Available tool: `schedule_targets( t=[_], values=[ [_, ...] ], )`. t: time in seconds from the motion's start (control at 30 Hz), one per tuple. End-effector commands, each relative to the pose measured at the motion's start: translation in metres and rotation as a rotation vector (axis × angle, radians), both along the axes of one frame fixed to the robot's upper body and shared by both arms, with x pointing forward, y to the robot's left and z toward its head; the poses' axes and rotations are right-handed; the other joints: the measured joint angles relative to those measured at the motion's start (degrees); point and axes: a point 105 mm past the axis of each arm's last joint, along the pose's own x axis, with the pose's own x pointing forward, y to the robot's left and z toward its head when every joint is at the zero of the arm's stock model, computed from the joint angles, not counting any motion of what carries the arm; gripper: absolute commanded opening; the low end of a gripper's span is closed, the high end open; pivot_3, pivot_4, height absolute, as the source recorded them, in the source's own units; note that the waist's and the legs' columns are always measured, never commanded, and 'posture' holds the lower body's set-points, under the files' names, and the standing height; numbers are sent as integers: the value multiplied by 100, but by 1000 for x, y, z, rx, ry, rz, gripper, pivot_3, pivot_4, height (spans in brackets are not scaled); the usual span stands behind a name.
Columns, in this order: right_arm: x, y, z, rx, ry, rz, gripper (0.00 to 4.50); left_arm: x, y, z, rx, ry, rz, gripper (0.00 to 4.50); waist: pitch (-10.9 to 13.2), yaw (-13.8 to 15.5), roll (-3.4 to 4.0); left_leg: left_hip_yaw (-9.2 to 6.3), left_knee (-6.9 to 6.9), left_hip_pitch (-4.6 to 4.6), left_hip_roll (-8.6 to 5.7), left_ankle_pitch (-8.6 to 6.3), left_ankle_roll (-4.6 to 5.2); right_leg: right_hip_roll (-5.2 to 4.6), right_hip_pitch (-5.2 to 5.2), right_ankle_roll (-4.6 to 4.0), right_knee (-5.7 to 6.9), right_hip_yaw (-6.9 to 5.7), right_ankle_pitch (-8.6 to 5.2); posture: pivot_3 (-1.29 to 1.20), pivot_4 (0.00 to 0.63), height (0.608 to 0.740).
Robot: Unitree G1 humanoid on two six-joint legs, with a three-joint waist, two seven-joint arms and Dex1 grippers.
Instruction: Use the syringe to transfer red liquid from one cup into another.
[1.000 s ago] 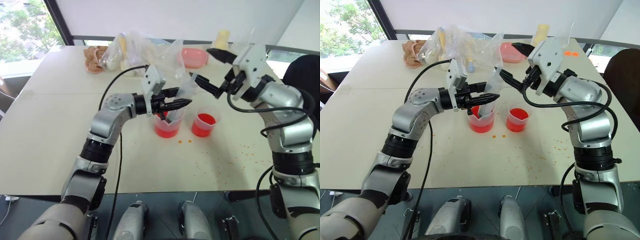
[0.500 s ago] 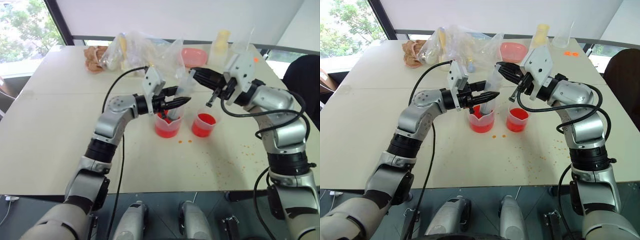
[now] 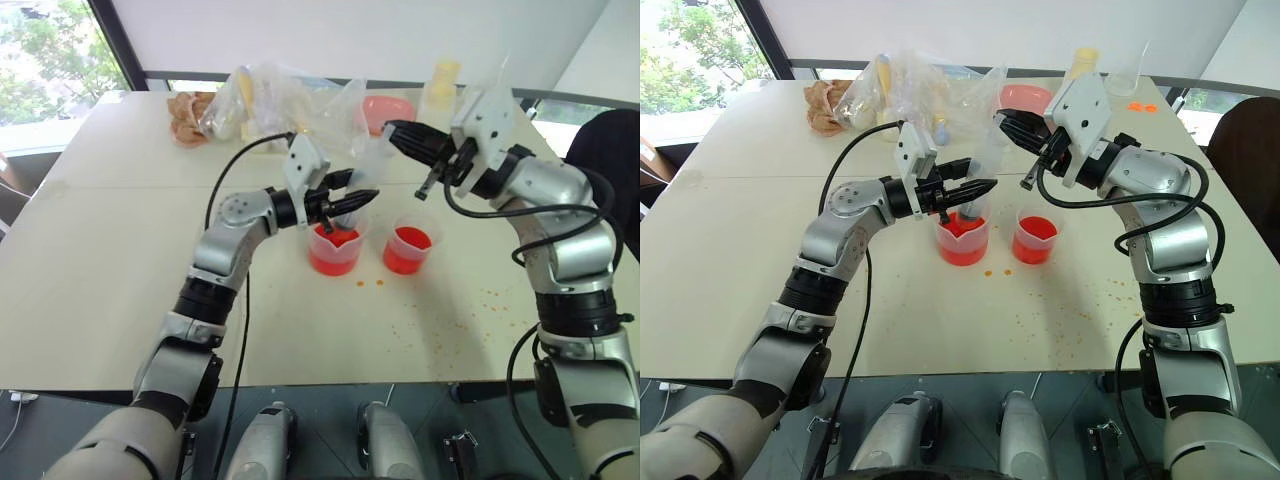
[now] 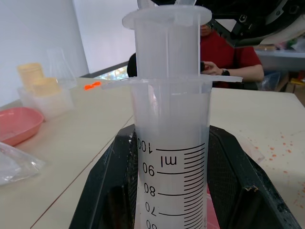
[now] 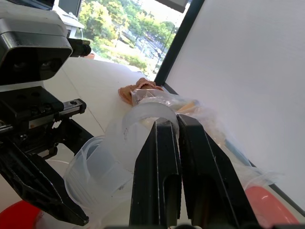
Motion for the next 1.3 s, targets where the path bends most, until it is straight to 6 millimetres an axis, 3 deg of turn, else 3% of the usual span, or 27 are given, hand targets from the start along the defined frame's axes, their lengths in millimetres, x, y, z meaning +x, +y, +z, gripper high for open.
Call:
schedule_targets(
  t=[0.03, 0.1, 0.2, 0.4, 0.57, 0.77, 0.87, 0.93, 1.13, 1.23, 1.3],
  values=[
    [-11, -29, 57, 80, -200, -101, 22, -2, 0, -22, 63, 47, -9, 1437, 0, 0, 0, 0, 0, 0, 0, 0, 0, 0, 0, 0, 0, 0, 0, 0, 150, 740],
    [-11, -29, 56, 78, -188, -97, 22, -2, 0, -21, 58, 44, -8, 1437, 0, 0, 0, 0, 0, 0, 0, 0, 0, 0, 0, 0, 0, 0, 0, 0, 150, 740],
    [-11, -28, 52, 75, -165, -86, 967, 0, -1, -12, 32, 29, -1, 1437, 0, 3, 0, 0, 0, 0, 0, 0, 0, 0, 0, 0, 0, 0, 0, 0, 150, 740],
    [-21, -34, 34, 90, -91, -91, 3943, 7, 12, 33, -103, -6, 62, 1437, 0, 11, 0, -1, 0, 0, 1, -1, 1, 0, 0, 0, 0, 0, 0, 0, 150, 740],
    [-53, -58, 13, 207, 84, -70, 3943, 8, 31, 56, -187, -27, 123, 1437, 0, 53, -1, -9, 0, -3, 12, -2, 4, 0, 2, 0, -2, -4, 0, 0, 150, 740],
    [-84, -66, -21, 152, 317, -51, 3943, 0, 38, 55, -177, -1, 95, 1437, 0, 24, -1, -7, 0, 0, 12, -5, 9, -3, 5, 0, -2, -3, -1, 0, 150, 740],
    [-84, -70, -25, 125, 331, -85, 3943, -1, 34, 57, -175, -3, 79, 1437, 0, -1, -1, 0, 0, 4, 15, -5, 9, 0, 5, -1, -2, -2, -1, 0, 150, 740],
    [-82, -74, -24, 120, 326, -109, 3943, -2, 28, 67, -201, -12, 55, 1437, 0, 14, -1, 2, 3, 4, 15, -5, 9, 0, 5, -1, -1, -1, -1, 0, 150, 740],
    [-78, -92, -14, 105, 283, -181, 3943, -12, -9, 131, -345, -87, -99, 1437, 3, 116, -7, -3, 19, -10, 9, -8, 14, -5, 11, 1, -10, -5, -1, 0, 150, 740],
    [-77, -99, -8, 87, 250, -215, 3943, -14, -28, 134, -347, -94, -162, 1437, 1, 150, -6, 4, 18, -8, 3, -15, 27, -7, 15, 3, -18, -5, -2, 0, 150, 740],
    [-75, -108, 2, 76, 193, -264, 3943, -10, -45, 124, -336, -75, -185, 1437, 0, 138, -5, 10, 15, 0, 2, -17, 29, -6, 17, 4, -17, -5, -2, 0, 150, 740]
  ],
)
